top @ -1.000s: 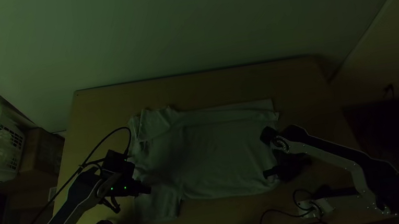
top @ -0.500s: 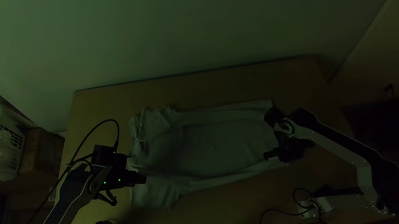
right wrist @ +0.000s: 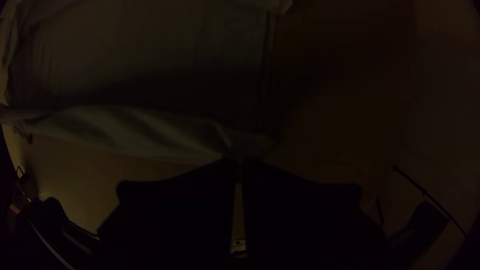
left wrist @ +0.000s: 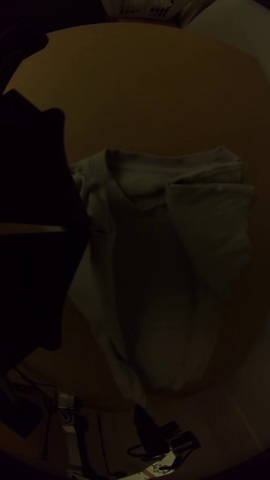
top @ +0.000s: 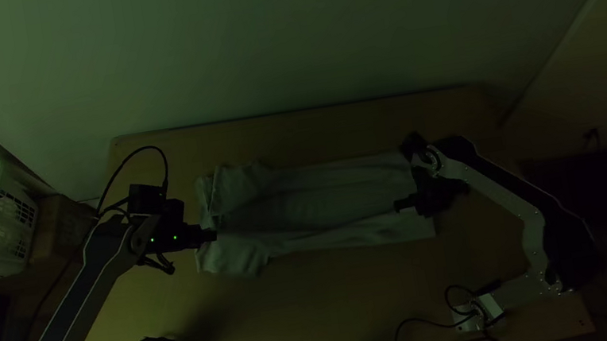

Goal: Fold the t-shirt

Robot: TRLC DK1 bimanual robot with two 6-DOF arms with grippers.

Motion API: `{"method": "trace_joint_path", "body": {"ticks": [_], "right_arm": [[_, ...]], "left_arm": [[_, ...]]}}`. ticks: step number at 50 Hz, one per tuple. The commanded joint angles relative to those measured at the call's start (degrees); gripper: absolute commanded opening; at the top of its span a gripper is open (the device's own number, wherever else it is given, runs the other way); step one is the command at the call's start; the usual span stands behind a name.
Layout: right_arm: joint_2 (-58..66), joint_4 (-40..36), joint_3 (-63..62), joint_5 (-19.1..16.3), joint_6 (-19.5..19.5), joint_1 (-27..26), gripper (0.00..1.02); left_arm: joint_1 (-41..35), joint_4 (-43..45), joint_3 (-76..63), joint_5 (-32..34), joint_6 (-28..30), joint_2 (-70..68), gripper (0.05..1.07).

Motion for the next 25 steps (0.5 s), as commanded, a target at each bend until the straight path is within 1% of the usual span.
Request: {"method": "trace_joint_path", "body": {"ticks": [1, 14, 25], "right_arm": [[2.78, -0.24, 3.36, 0.71, -1.84, -1.79, 0.03], [9.46, 0.12, 11.8, 1.06, -3.42, -4.95, 0.03], [15.61, 0.12, 19.01, 1.06, -3.86, -6.36, 0.03]], "left_arm": [[1.76, 0.81, 3.94, 1.04, 1.94, 3.61, 0.08], [3.25, 1.08, 12.03, 1.12, 2.91, 12.14, 0.08], [4.84, 1.08, 18.09, 1.12, 3.52, 17.94, 0.08]]}}
